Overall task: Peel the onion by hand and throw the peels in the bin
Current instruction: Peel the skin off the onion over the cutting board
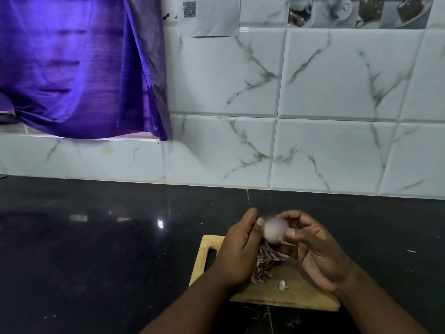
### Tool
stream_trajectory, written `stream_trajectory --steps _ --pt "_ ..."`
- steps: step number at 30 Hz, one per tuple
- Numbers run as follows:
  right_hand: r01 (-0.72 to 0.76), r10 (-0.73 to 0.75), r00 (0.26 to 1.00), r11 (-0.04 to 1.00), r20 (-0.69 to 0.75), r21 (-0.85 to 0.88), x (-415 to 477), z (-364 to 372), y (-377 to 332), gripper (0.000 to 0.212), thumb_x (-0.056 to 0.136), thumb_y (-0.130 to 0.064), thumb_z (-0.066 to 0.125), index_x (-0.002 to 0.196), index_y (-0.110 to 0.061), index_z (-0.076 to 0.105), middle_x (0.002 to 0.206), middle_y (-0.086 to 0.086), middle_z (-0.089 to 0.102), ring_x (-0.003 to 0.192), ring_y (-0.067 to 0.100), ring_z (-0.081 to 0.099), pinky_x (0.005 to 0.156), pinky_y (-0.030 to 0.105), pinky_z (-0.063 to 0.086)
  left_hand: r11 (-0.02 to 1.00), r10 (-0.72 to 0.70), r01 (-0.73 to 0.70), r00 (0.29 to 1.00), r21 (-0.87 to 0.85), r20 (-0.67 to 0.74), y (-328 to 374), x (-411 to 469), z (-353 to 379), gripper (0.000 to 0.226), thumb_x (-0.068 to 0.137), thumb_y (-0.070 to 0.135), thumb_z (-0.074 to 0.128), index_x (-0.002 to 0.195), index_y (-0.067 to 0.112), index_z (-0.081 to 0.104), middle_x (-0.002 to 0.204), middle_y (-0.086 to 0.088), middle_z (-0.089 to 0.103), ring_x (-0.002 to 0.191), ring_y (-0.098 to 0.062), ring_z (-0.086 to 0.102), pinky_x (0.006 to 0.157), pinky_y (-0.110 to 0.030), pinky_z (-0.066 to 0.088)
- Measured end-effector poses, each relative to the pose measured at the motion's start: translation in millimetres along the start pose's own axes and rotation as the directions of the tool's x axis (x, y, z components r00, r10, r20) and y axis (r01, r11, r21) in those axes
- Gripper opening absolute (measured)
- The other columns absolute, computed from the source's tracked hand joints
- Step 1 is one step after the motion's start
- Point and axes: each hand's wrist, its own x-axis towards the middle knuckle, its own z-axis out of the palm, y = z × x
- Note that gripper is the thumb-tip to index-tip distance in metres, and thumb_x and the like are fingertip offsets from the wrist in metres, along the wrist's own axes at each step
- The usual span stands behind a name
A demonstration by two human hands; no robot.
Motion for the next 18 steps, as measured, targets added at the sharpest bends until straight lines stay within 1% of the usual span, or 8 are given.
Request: stream_trajectory --steps 3,6,7,9,11,12,15,18 --pt "-0.004 0.004 1.000 1.000 -0.001 -0.008 -0.4 0.1 -0.3 0.064 0.050 -0.028 0.099 0.105 -0.008 0.075 0.107 0.020 0.073 0.092 0.032 0.075 0.076 0.041 0.064 0.998 -0.053 0.054 0.998 -0.045 0.025 1.3 -0.6 -0.9 0.030 0.113 0.025 0.042 0.086 0.012 0.046 0.074 0.012 0.047 0.070 -0.004 0.043 0.065 -0.029 0.038" --pt "-0.002 0.002 1.000 1.000 -0.004 -0.009 0.2 0.5 0.1 0.063 0.051 -0.029 0.099 0.104 -0.009 0.075 0.108 0.019 0.073 0.094 0.032 0.075 0.078 0.042 0.064 0.988 -0.123 0.125 0.992 -0.091 0.025 -0.7 1.4 -2.2 0.018 0.107 0.021 0.045 0.090 0.019 0.051 0.076 0.011 0.051 0.072 -0.008 0.045 0.066 -0.034 0.040" --pt "-0.001 0.001 1.000 1.000 -0.006 0.000 0.6 0.5 0.4 0.062 0.051 -0.029 0.099 0.104 -0.009 0.075 0.109 0.020 0.074 0.094 0.033 0.075 0.080 0.044 0.064 0.981 -0.152 0.153 0.988 -0.116 0.019 -1.2 1.9 -2.6 0.013 0.103 0.018 0.046 0.093 0.019 0.054 0.078 0.009 0.054 0.073 -0.010 0.047 0.066 -0.036 0.041" --pt "-0.002 0.002 1.000 1.000 -0.022 0.014 2.0 -0.9 1.0 0.057 0.056 -0.024 0.097 0.105 -0.008 0.074 0.112 0.023 0.073 0.097 0.036 0.074 0.085 0.050 0.063 0.973 -0.181 0.180 0.983 -0.142 0.005 -1.6 2.0 -3.2 0.014 0.103 0.012 0.047 0.095 0.017 0.058 0.078 0.000 0.058 0.073 -0.012 0.052 0.066 -0.037 0.044" --pt "-0.001 0.002 0.999 1.000 -0.053 0.025 2.5 -2.0 1.3 0.043 0.066 -0.015 0.088 0.105 -0.009 0.073 0.115 0.024 0.071 0.098 0.039 0.073 0.087 0.053 0.060 0.978 -0.171 0.169 0.985 -0.121 -0.008 0.6 1.3 -3.3 0.018 0.108 0.014 0.047 0.096 0.012 0.060 0.081 -0.010 0.062 0.073 -0.011 0.056 0.068 -0.034 0.047" --pt "0.003 -0.001 0.997 1.000 -0.071 0.030 2.9 -2.6 1.2 0.040 0.068 -0.013 0.086 0.105 -0.009 0.072 0.116 0.025 0.071 0.098 0.039 0.073 0.087 0.053 0.060 0.978 -0.169 0.167 0.986 -0.123 -0.007 2.2 0.9 -2.9 0.020 0.110 0.017 0.047 0.097 0.011 0.061 0.085 -0.012 0.065 0.074 -0.010 0.058 0.069 -0.033 0.049" --pt "0.020 -0.018 0.994 1.000 -0.104 0.024 3.7 -3.9 2.4 0.052 0.065 -0.016 0.090 0.111 -0.005 0.068 0.119 0.027 0.068 0.097 0.037 0.072 0.083 0.050 0.062 0.961 -0.201 0.197 0.980 -0.193 0.001 1.9 1.6 -0.3 0.017 0.110 0.020 0.051 0.104 0.010 0.064 0.093 -0.011 0.073 0.079 -0.014 0.066 0.073 -0.033 0.056" --pt "0.034 -0.032 0.990 0.999 -0.134 0.012 3.3 -1.9 2.6 0.041 0.075 -0.005 0.078 0.114 -0.002 0.065 0.122 0.031 0.065 0.097 0.036 0.072 0.080 0.048 0.063 0.935 -0.237 0.226 0.972 -0.275 -0.007 -1.8 4.8 1.0 0.014 0.107 0.017 0.054 0.109 0.006 0.063 0.099 -0.018 0.074 0.083 -0.024 0.068 0.077 -0.040 0.058"
